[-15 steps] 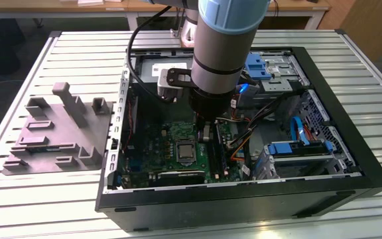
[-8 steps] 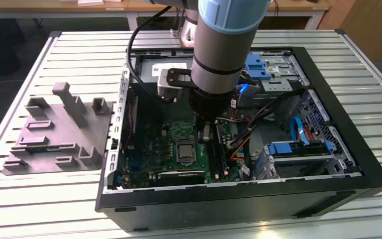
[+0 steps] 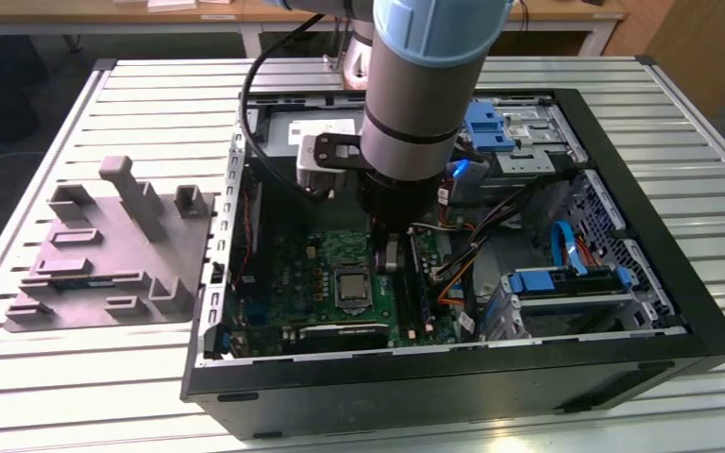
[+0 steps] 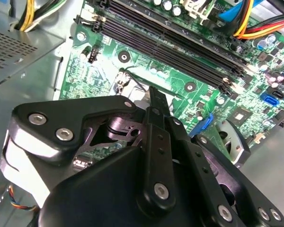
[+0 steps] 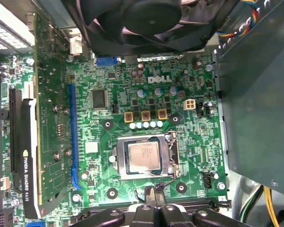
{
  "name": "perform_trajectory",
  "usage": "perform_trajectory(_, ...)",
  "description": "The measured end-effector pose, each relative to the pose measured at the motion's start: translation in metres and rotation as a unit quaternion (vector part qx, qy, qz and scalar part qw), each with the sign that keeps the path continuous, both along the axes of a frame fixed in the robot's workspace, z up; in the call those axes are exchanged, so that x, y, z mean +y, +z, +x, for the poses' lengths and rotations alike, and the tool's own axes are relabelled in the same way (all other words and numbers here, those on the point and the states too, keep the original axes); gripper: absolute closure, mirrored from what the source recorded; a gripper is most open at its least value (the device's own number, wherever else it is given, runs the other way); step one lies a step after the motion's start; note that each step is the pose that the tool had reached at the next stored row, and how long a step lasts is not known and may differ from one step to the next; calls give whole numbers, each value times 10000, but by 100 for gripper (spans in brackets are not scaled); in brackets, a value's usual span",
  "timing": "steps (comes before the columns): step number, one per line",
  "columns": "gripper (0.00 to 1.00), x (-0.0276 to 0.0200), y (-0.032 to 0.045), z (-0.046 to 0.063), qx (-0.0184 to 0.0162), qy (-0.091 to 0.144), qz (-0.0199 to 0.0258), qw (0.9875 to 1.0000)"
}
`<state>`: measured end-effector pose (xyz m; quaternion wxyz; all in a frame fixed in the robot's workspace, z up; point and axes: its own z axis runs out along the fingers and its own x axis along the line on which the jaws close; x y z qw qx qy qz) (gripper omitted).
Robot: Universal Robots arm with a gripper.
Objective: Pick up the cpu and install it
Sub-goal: 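Install the first cpu locking lever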
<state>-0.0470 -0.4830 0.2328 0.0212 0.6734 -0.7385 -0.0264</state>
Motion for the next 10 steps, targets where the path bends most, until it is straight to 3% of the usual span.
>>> perform_trajectory(4, 89, -5, -43, 0, 0, 55, -33, 10000)
perform_trajectory(10, 89, -34, -79, -2, 0, 217, -39, 9998)
